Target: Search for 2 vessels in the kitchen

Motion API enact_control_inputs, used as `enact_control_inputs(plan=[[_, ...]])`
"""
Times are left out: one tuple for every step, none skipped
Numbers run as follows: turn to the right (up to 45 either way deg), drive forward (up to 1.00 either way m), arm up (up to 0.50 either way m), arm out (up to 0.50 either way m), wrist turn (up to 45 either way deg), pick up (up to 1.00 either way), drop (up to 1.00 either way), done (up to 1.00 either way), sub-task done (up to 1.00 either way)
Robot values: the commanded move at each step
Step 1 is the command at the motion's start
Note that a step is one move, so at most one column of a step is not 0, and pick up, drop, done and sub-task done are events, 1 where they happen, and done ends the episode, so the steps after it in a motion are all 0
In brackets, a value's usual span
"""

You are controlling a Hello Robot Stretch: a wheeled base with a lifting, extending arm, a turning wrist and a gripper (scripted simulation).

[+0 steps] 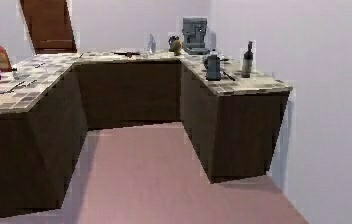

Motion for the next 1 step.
enact_control_inputs(plan=[[0.0, 0.85, 0.00, 0.00, 0.0, 0.00, 0.00, 0.00, 0.00]])
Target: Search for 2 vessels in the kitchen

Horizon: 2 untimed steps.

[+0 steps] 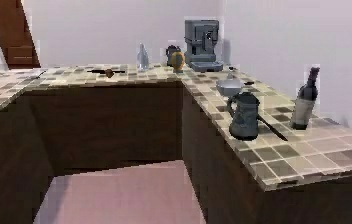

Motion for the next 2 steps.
enact_control_inputs(plan=[[18.0, 0.00, 0.00, 0.00, 0.0, 0.00, 0.00, 0.00, 0.00], [0.0, 0.00, 0.00, 0.00, 0.0, 0.00, 0.00, 0.00, 1.00]])
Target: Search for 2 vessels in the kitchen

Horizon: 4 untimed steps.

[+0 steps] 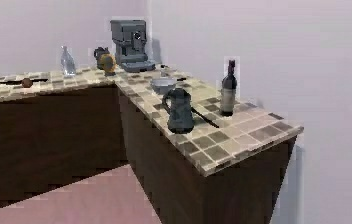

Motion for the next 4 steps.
enact_control_inputs(plan=[[-45.0, 0.00, 0.00, 0.00, 0.0, 0.00, 0.00, 0.00, 0.00], [-45.0, 0.00, 0.00, 0.00, 0.0, 0.00, 0.00, 0.00, 0.00], [-45.0, 0.00, 0.00, 0.00, 0.0, 0.00, 0.00, 0.00, 0.00], [-3.0, 0.00, 0.00, 0.00, 0.0, 0.00, 0.00, 0.00, 0.00]])
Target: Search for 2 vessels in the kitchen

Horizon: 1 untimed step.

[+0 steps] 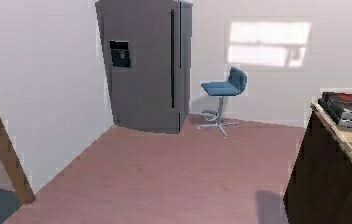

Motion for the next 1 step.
enact_control_inputs(plan=[[0.0, 0.60, 0.00, 0.00, 0.0, 0.00, 0.00, 0.00, 0.00]])
